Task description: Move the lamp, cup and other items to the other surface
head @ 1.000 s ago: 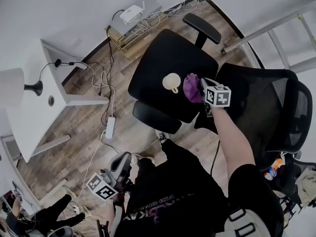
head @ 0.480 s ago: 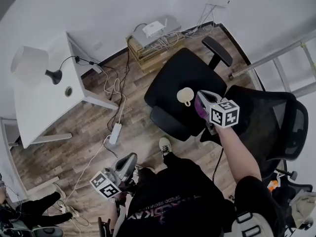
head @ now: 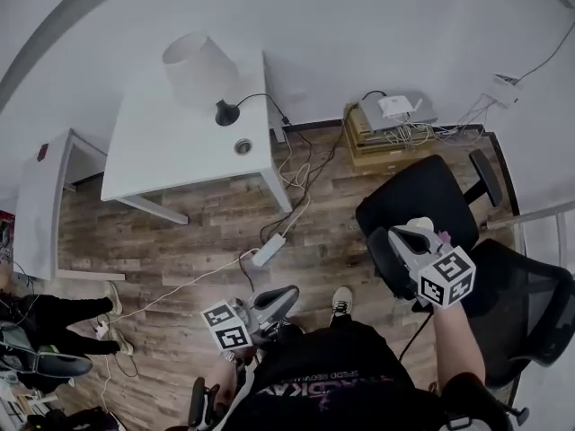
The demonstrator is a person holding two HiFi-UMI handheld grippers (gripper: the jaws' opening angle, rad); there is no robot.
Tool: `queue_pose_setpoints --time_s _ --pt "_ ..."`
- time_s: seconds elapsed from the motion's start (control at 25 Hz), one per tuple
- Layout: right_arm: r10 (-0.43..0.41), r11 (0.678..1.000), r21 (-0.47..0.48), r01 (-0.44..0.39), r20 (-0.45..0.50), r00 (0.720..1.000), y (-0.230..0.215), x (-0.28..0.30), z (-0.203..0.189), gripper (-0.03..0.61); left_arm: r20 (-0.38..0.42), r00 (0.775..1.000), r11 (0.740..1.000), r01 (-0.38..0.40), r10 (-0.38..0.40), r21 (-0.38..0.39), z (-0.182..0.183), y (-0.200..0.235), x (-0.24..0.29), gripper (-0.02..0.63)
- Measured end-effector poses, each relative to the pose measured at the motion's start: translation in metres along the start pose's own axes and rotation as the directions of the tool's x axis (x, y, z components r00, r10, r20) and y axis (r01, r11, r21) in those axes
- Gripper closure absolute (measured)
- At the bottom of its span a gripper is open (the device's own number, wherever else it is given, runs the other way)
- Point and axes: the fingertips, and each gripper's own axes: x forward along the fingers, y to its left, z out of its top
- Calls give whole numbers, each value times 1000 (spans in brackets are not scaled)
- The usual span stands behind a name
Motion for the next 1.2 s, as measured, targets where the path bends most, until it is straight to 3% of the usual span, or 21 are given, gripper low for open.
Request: queue_pose_setpoints --time_s 0.24,0.44,0.64,0.76,1.0,1.2 --pt "148 988 -32 -149 -9 989 80 48 19 575 50 998 1000 -23 22 17 25 8 -43 618" --pt "292 956 -33 -292 0 956 164 81 21 575 61 998 999 -7 5 36 31 6 -73 618" --pt "476 875 -80 -478 -33 879 252 100 14 574 6 1000 994 25 -26 107 25 -7 -96 618" --pt "552 828 -82 -555 -58 832 289 105 7 574 23 999 991 42 -45 125 25 -13 -109 618" --pt "662 749 -12 -662 -14 749 342 112 5 574 56 995 987 72 -81 144 26 -23 -137 618" --pt "703 709 -26 -705 -63 709 369 126 3 574 42 993 978 101 -111 184 27 -31 -158 618"
